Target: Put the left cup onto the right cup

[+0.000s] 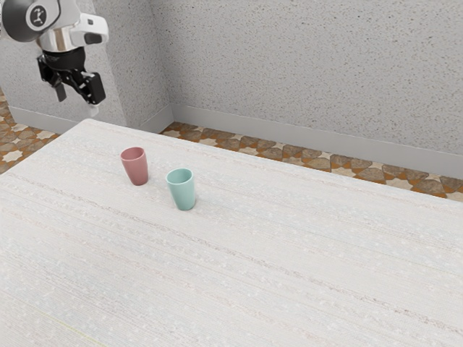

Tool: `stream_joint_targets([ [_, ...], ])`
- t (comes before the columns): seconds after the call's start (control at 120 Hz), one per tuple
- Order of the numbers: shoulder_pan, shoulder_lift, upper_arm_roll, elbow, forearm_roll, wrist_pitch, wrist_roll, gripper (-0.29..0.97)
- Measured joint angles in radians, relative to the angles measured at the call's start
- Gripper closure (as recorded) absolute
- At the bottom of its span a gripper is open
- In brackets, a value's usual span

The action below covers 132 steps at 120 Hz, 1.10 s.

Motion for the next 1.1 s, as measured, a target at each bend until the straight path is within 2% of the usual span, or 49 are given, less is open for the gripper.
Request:
stream_joint_targets([
  [0.542, 0.058, 0.043, -0.006, -0.001, -0.006, 0.006, 0.012, 0.00],
  [0.675, 0.081, 0.110, -0.008, 0.000, -0.016, 0.007, 0.013, 0.00],
  [0.883, 0.150, 0.212, -0.029, 0.000, -0.091, 0.079, 0.015, 0.00],
  [1.1, 0.182, 0.293, -0.040, 0.050, -0.106, 0.122, 0.019, 0.00],
])
